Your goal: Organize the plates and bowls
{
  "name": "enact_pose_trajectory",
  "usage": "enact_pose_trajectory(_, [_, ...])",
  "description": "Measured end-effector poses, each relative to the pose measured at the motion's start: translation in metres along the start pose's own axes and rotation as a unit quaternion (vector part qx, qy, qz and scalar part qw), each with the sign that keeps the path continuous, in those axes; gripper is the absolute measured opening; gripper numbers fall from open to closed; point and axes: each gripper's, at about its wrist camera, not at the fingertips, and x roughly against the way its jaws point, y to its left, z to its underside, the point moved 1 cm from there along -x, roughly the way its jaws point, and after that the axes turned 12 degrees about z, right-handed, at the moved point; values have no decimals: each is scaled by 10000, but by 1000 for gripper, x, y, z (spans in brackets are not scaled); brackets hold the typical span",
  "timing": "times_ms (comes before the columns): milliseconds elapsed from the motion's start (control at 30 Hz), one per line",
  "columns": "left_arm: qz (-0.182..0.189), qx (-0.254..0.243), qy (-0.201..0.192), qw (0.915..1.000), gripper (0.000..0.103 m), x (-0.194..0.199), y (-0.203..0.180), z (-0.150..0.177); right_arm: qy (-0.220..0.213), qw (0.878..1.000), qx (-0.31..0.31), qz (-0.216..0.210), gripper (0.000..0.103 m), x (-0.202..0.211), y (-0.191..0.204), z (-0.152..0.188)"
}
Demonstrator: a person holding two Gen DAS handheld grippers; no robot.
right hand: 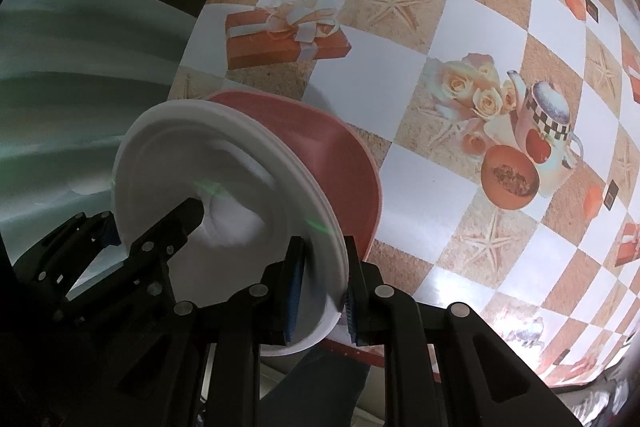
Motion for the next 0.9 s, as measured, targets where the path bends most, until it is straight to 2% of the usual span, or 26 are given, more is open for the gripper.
enact_pose_trajectory(100, [-294,-32,-94,9995,70,1,-1,2,10,10000,20,17,21,2,-1,2])
enact_pose_trajectory(133, [-447,-40,-118,9989,73,2,-1,3,14,10000,23,8,21,2,-2,4])
enact_pose_trajectory(200, [-498,-29,-156,9986,76,4,1,5,17,10000,20,-17,24,4,-3,5])
enact_pose_trajectory(267, [-557,8,-201,9982,77,7,2,6,-17,10000,21,-20,31,8,-4,8])
enact_pose_trajectory(333, [-650,66,-349,9973,79,13,6,8,-84,10000,4,10,50,13,-7,11])
enact_pose_trajectory(367, [-686,116,-389,9968,82,15,9,9,-123,9999,-7,36,56,16,-9,12])
enact_pose_trajectory(433, [-726,227,-327,9966,87,16,15,12,-220,9997,-31,47,84,23,-14,16])
enact_pose_trajectory(467, [-714,256,-330,9966,88,18,16,12,-274,9996,-41,37,89,27,-17,17])
enact_pose_trajectory(500, [-731,263,-343,9964,88,19,16,13,-337,9994,-51,12,92,32,-19,18])
enact_pose_trajectory(633, [-645,160,-597,9960,93,33,12,21,-651,9978,-90,-11,92,51,-27,26])
enact_pose_trajectory(700, [-599,-9,-756,9953,94,43,4,25,-699,9975,-42,-8,103,60,-32,21])
enact_pose_trajectory(833, [-515,-318,-1084,9923,94,65,-20,24,-948,9949,60,334,103,77,-40,29])
enact_pose_trajectory(900, [-405,-460,-1032,9928,94,70,-28,24,-1055,9935,166,405,103,84,-42,35])
